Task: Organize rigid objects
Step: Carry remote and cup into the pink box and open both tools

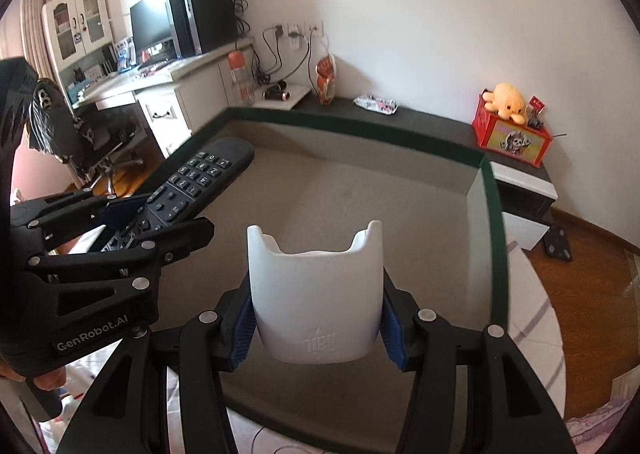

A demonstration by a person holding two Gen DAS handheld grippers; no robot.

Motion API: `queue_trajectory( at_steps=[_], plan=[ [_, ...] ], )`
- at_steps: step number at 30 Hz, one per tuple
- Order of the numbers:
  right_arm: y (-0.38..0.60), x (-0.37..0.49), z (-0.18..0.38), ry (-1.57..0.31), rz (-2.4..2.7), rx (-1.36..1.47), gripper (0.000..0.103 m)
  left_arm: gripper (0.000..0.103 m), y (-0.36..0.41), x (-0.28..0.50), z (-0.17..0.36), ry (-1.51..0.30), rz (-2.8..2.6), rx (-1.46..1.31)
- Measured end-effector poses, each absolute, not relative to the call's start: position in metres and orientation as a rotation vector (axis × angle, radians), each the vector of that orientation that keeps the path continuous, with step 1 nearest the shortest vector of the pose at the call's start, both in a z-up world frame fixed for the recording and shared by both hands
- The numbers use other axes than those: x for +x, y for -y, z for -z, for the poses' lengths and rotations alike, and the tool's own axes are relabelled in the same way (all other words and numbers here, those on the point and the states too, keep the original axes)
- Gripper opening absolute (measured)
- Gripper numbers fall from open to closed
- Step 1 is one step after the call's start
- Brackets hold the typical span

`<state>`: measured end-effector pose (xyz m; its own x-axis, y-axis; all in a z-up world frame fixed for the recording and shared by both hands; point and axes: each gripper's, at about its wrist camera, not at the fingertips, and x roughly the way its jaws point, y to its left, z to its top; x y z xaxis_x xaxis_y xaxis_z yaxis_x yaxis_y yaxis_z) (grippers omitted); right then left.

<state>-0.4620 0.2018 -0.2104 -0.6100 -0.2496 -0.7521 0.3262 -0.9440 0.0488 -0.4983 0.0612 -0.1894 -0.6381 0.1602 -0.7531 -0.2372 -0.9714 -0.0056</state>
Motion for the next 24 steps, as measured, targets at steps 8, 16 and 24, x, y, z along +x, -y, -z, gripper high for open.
queue_trajectory(
  at_steps=[8, 16, 24],
  plan=[
    [-0.200, -0.475, 0.222, -0.118, 2.543, 1.221, 0.054, 0.045, -0.061, -0.514, 0.196, -0.097, -2.650, -1.263],
    [-0.198, -0.478, 0.223, -0.102, 2.536, 1.249, 0.054, 0.077, -0.054, -0.504, 0.188, -0.088, -2.708, -1.222],
    [-0.202, -0.473, 0.226, -0.054, 2.549, 1.280, 0.062, 0.087, -0.042, -0.489, 0.177, -0.057, -2.727, -1.213]
  ],
)
